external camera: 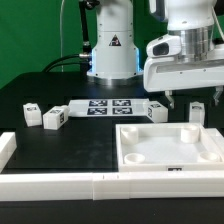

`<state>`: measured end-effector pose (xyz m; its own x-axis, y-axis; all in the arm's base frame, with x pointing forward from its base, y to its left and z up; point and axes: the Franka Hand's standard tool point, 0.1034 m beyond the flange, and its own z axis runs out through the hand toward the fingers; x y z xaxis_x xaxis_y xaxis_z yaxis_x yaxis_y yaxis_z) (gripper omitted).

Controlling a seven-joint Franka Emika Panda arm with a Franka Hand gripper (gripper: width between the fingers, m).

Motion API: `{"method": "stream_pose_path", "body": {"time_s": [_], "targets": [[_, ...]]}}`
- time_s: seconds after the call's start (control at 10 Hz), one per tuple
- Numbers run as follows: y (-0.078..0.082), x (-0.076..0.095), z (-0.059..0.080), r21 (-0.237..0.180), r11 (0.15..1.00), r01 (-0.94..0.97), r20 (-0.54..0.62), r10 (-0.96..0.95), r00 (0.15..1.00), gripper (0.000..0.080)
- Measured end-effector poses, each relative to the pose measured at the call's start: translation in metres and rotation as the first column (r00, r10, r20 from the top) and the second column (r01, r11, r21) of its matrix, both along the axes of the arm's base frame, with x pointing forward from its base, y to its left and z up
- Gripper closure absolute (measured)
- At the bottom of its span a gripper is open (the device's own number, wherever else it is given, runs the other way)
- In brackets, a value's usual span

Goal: Assemble one leg

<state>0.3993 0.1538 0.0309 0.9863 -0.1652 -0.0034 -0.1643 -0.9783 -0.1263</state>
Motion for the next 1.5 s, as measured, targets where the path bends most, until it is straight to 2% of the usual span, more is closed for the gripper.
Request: {"method": "stream_pose_path", "body": {"time_s": [0.1, 0.2, 0.4, 0.5, 0.7, 0.8, 0.9, 1.0, 1.2, 1.5], "targets": [[0.000, -0.004, -0.002, -0.002, 1.000, -0.019, -0.043, 0.019, 0.999, 0.0151], [-0.005, -0.009, -0.002, 0.009, 0.998, -0.056, -0.180, 0.056, 0.982, 0.0151], [-0.012, -0.002, 0.002, 0.050, 0.996, -0.077, -0.334, 0.090, 0.938, 0.0151], [-0.010, -0.008, 0.002, 0.078, 0.993, -0.092, -0.434, 0.117, 0.894, 0.0151], [-0.003, -0.009, 0.005, 0.128, 0.988, -0.089, -0.607, 0.149, 0.781, 0.0151], [0.000, -0.008, 0.004, 0.143, 0.986, -0.088, -0.650, 0.161, 0.743, 0.0151], [0.004, -0.015, 0.006, 0.159, 0.984, -0.085, -0.719, 0.174, 0.673, 0.0151], [0.009, -0.011, 0.002, 0.156, 0.985, -0.073, -0.751, 0.167, 0.639, 0.0151], [0.013, -0.007, -0.005, 0.149, 0.986, -0.071, -0.746, 0.159, 0.647, 0.0151], [0.014, -0.016, -0.013, 0.124, 0.990, -0.060, -0.746, 0.133, 0.652, 0.0151]]}}
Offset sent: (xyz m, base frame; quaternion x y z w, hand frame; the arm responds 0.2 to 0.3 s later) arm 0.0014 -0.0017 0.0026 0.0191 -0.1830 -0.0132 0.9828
